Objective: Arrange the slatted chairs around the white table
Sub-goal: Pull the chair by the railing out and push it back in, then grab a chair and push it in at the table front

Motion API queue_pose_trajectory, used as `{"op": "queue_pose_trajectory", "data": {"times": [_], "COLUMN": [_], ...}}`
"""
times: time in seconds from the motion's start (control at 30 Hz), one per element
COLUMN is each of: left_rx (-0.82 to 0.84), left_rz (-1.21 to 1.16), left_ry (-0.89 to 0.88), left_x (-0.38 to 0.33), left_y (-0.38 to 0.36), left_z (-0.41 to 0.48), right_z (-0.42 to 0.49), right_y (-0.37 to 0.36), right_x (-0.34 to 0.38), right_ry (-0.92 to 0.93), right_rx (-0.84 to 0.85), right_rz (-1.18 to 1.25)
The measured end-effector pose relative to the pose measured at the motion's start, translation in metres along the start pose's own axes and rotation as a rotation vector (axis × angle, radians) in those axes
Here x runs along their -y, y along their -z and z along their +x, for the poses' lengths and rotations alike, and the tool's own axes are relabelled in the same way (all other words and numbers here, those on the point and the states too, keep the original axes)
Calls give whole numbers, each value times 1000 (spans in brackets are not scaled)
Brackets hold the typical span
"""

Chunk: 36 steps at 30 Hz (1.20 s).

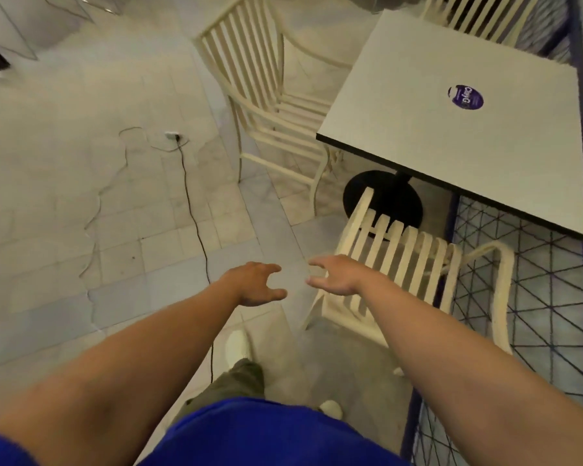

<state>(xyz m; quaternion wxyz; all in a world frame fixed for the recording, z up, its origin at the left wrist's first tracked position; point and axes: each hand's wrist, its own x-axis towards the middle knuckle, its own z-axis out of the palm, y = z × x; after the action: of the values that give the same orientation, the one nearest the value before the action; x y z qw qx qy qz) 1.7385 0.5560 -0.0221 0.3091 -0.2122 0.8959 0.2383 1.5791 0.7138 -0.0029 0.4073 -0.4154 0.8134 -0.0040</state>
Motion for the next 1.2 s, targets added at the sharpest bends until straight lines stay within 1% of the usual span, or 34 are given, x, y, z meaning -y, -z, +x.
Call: {"op": "queue_pose_trajectory", "data": {"times": [0.07,0.13,0.27,0.5,0.67,0.8,0.97,1.2], "left_rx": [21,15,7,-48,-52,-63,-61,-92], "left_rz": [-42,-87,-156,-195,-212,-231,-242,-255], "left_ry": [19,56,126,173,197,241,260,227], "left_x": [27,68,127,187,217,246,266,273], "left_y": [11,33,72,124,160,200,265,362], "left_z": [5,12,21,39,62,94,149,222], "right_z": [27,66,125,195,246,294,356,426], "right_y": [6,18,44,86,120,161,225,321], "right_x": [21,52,100,154,174,188,187,180], "right_ry": [6,20,55,111,143,166,179,195], "right_rx": [14,37,57,45,79,89,82,81], "right_rz": [-16,-42,-52,-98,-102,-101,-105,-112]}}
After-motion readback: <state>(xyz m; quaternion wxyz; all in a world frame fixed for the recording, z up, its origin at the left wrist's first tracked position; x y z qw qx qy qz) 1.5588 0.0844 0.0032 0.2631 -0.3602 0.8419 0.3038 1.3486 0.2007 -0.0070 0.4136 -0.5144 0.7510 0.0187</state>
